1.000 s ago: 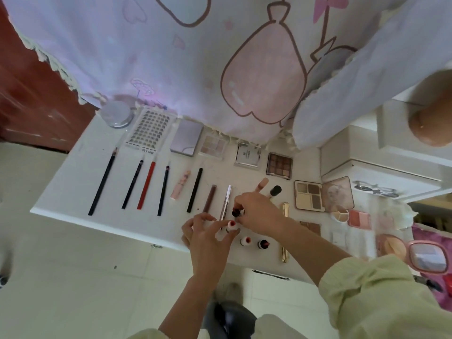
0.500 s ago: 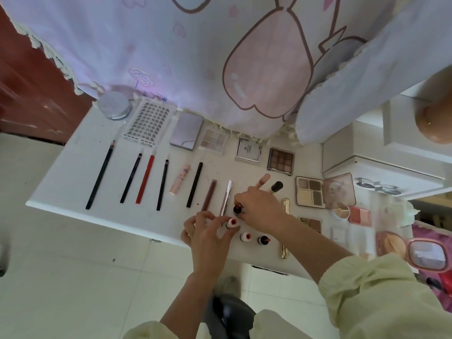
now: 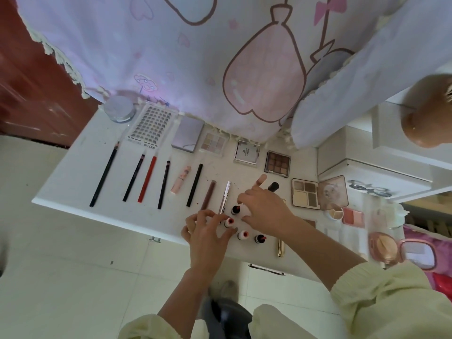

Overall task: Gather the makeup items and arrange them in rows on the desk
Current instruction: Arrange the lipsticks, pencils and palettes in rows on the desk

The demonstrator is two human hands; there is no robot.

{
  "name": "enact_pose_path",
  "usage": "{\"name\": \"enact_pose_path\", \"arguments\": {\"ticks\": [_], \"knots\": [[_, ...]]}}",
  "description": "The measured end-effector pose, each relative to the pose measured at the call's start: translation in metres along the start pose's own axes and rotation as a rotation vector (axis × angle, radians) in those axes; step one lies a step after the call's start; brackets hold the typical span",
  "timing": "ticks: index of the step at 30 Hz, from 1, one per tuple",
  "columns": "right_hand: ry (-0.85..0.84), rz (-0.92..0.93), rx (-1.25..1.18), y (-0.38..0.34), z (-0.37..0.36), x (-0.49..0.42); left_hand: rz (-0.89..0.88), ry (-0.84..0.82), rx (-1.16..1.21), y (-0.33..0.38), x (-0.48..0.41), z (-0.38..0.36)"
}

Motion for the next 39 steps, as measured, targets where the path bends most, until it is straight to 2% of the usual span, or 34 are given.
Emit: {"name": "enact_pose_path", "arguments": {"ticks": [7, 14, 17, 23, 27, 33, 39], "knots": [[0.089, -0.114, -0.018, 0.024, 0.009, 0.034, -0.050, -0.017, 0.090, -0.003, 0.011, 0.019], [0.027, -0.238, -0.164, 0.035, -0.017, 0.035, -0.154, 0.023, 0.205, 0.028, 0.014, 0.042], [0.090, -0.302, -0.310, 0.043, -0.013, 0.041, -0.182, -0.017, 0.234, 0.047, 0.008, 0.046], [0.334, -0.355, -0.752, 0.054, 0.027, 0.078, -0.214, -0.173, 0.183, 0.079, 0.003, 0.041], [0.374, -0.343, -1.025, 0.053, 0.040, 0.098, -0.272, -0.246, 0.154, 0.098, 0.006, 0.041], [0.401, -0.347, -1.113, 0.050, 0.039, 0.110, -0.397, -0.235, 0.146, 0.120, 0.015, 0.044], [0.434, -0.333, -1.026, 0.050, 0.040, 0.114, -0.445, -0.260, 0.120, 0.125, 0.021, 0.043]]}}
Point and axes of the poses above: each hand's wrist, its own x-axis away from the middle knuckle, its own z-axis out of the back of the hand, y = z × x, the point moved 7 cm from there along -x, towards the middle knuckle
